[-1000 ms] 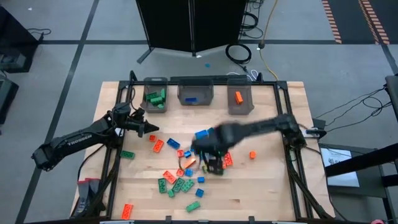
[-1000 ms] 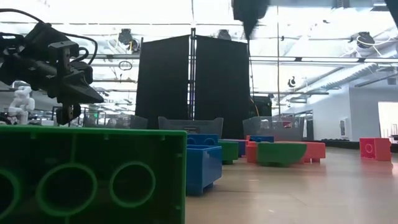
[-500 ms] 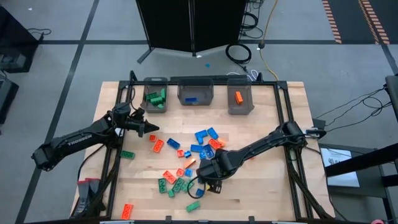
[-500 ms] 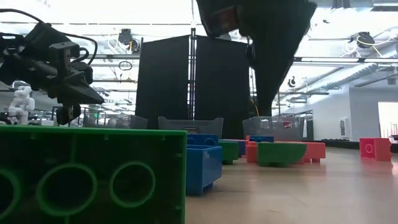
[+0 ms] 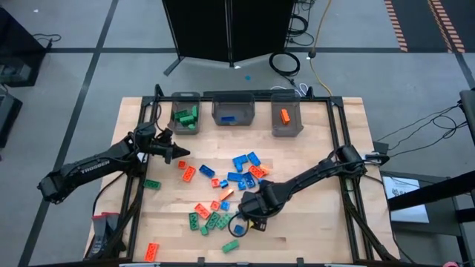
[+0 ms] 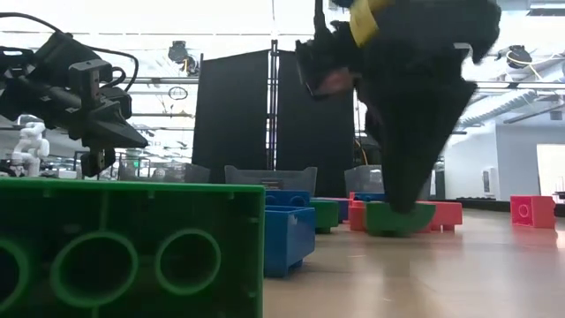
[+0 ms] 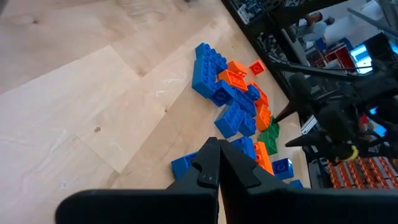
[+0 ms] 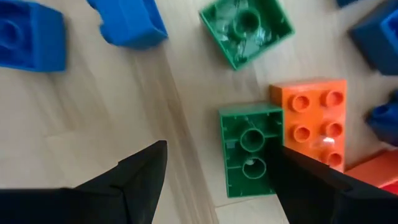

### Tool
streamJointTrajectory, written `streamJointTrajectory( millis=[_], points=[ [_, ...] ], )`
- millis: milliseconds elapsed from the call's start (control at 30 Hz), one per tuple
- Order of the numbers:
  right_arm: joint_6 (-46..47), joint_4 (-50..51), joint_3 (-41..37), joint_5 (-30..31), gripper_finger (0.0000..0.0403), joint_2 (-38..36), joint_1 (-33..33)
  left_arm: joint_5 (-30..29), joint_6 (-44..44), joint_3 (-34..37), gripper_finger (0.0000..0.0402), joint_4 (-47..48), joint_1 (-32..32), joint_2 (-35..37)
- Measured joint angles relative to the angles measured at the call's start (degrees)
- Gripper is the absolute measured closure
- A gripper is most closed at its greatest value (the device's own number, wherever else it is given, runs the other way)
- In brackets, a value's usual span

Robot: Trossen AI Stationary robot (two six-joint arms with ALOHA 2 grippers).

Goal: Sort blocks
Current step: Put the green game piece into the left black bin

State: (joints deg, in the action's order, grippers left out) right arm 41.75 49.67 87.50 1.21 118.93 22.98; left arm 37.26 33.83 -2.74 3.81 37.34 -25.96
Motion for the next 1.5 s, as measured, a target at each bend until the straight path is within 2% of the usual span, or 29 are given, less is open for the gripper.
streamJointTrajectory(
  millis=[133, 267, 367, 533, 567, 733, 867, 967, 1100, 1167, 1267, 1367, 1500],
  points=[
    [2.2, -2.3, -3.1, 0.4, 0.0142, -0.3, 0.0, 0.0, -0.9, 0.0, 0.0402, 0.0, 0.0, 0.0],
    [3.4, -1.5, -4.3, 0.6, 0.0171, -0.5, -0.4, -0.1, -1.4, 0.0, 0.0402, 0.0, 0.0, 0.0],
    [5.1, -1.2, -4.3, 0.7, 0.0215, -0.4, -0.9, -0.2, -1.4, 0.0, 0.0402, 0.0, 0.0, 0.0],
    [8.5, -0.9, -4.2, 0.5, 0.0328, -0.3, -1.2, -0.3, -1.4, 0.0, 0.0402, 0.0, 0.0, 0.0],
    [8.6, -0.6, -3.8, 0.5, 0.0338, -0.3, -1.2, -0.3, -1.4, 0.0, 0.0402, 0.0, 0.0, 0.0],
    [7.4, 1.1, 1.1, 0.0, 0.0338, 0.4, -1.1, -0.3, -1.4, 0.0, 0.0402, 0.0, 0.0, 0.0],
    [3.7, 5.4, 10.2, 1.1, 0.0338, 0.3, -1.8, -0.3, -1.7, 0.0, 0.0402, 0.0, 0.0, 0.0],
    [-1.2, 9.5, 17.7, 6.5, 0.0338, 0.3, -3.1, -1.3, -1.8, 0.0, 0.0402, 0.0, 0.0, 0.0],
    [-9.4, 9.1, 25.5, 17.6, 0.0338, 0.1, -8.5, -3.5, -1.8, 0.0, 0.0402, 0.0, 0.0, 0.0],
    [-14.2, 3.7, 27.2, 19.7, 0.0338, 0.0, -13.0, -3.9, -1.8, 0.0, 0.0402, 0.0, 0.0, 0.0],
    [-20.9, -9.0, 27.2, 19.1, 0.0338, 0.1, -19.9, -3.8, -1.7, 0.0, 0.0402, 0.0, 0.0, 0.0],
    [-27.1, -22.8, 27.1, 15.3, 0.0338, 0.7, -26.3, -3.8, -1.6, 0.0, 0.0402, 0.0, 0.0, 0.0],
    [-27.7, -37.9, 27.2, 8.4, 0.0338, 2.9, -34.1, -3.9, -1.7, 0.0, 0.0402, 0.0, 0.0, -0.1]
  ],
)
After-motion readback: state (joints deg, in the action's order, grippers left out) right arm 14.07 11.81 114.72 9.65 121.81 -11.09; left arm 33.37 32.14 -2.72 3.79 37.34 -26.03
